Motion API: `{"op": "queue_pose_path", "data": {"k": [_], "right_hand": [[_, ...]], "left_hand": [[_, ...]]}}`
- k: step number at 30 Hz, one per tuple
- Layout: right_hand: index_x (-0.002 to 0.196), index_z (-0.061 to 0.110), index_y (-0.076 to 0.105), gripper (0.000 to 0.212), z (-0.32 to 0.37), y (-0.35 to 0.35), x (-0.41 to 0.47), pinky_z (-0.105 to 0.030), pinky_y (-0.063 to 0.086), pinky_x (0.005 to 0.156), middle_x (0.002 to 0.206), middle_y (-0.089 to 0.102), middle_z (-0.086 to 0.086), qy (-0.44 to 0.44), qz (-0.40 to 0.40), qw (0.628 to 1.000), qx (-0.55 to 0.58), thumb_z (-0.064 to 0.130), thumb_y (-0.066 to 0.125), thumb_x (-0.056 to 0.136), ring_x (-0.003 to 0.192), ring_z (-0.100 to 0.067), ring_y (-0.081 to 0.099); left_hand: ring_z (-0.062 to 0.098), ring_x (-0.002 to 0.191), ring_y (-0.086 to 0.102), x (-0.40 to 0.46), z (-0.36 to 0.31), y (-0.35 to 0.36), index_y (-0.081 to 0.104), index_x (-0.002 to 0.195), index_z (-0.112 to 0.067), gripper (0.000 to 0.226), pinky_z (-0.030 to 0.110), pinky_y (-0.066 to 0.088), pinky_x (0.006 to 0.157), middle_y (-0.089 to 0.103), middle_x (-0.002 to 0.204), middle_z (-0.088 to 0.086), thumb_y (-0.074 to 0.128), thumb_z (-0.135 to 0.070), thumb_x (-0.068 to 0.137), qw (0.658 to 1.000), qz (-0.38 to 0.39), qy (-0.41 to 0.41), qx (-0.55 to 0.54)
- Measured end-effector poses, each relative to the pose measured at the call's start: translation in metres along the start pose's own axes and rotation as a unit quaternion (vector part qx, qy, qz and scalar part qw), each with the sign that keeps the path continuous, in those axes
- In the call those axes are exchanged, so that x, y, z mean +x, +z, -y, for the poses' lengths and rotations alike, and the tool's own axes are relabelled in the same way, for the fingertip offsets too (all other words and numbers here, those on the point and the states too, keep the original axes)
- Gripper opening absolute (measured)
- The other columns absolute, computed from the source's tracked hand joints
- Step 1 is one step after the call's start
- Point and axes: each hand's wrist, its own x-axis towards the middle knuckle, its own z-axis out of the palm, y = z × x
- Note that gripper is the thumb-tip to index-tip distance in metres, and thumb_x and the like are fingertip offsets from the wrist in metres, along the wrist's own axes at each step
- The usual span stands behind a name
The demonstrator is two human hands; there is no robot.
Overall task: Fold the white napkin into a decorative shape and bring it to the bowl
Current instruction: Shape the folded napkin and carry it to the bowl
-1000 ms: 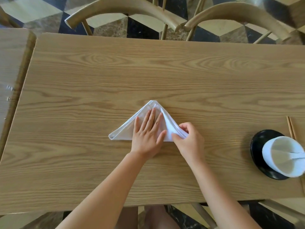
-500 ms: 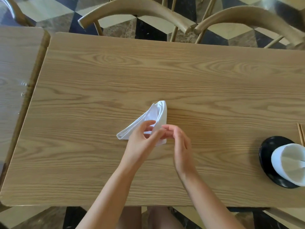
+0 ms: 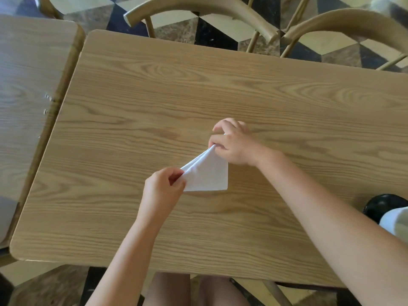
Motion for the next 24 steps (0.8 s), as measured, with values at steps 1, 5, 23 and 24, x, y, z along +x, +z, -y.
{"op": "queue_pose_path", "data": {"k": [1, 5, 23, 24], "right_hand": [[0.096, 0.024, 0.064, 0.033, -0.004, -0.002, 0.003, -0.037, 0.013, 0.103, 0.126, 0.046, -0.004, 0.015, 0.034, 0.999, 0.009, 0.03, 0.033, 0.088, 0.128, -0.024, 0.026], [0.093, 0.015, 0.06, 0.022, -0.018, 0.004, 0.001, -0.037, 0.029, 0.091, 0.098, 0.053, 0.002, 0.026, 0.022, 0.996, 0.082, 0.032, 0.046, 0.093, 0.108, -0.022, 0.041], [0.083, 0.008, 0.052, 0.034, -0.025, 0.056, -0.032, -0.035, 0.035, 0.067, 0.077, 0.054, -0.006, 0.037, -0.204, 0.976, 0.072, 0.032, 0.031, 0.095, 0.072, -0.025, 0.043], [0.083, 0.008, 0.052, 0.034, -0.025, 0.058, -0.031, -0.035, 0.035, 0.067, 0.077, 0.054, -0.005, 0.039, -0.205, 0.976, 0.069, 0.032, 0.032, 0.094, 0.071, -0.025, 0.043]], "left_hand": [[0.002, 0.077, 0.06, 0.001, 0.004, 0.001, 0.069, 0.087, -0.019, 0.015, 0.001, 0.039, 0.063, 0.067, 0.079, -0.013, 0.061, -0.008, 0.082, 1.0, -0.023, 0.006, 0.007], [0.015, 0.085, 0.058, 0.008, 0.017, 0.011, 0.068, 0.09, -0.013, 0.011, 0.013, 0.034, 0.066, 0.065, 0.084, -0.007, 0.061, -0.007, 0.083, 0.989, -0.12, 0.066, 0.053], [0.024, 0.087, 0.047, 0.054, 0.031, 0.026, 0.061, 0.092, -0.008, 0.01, 0.016, 0.028, 0.078, 0.053, 0.089, -0.002, 0.055, -0.001, 0.089, 0.969, -0.126, 0.191, 0.088], [0.024, 0.087, 0.047, 0.055, 0.032, 0.027, 0.062, 0.092, -0.008, 0.01, 0.016, 0.028, 0.078, 0.052, 0.089, -0.002, 0.055, -0.001, 0.089, 0.969, -0.13, 0.191, 0.088]]}}
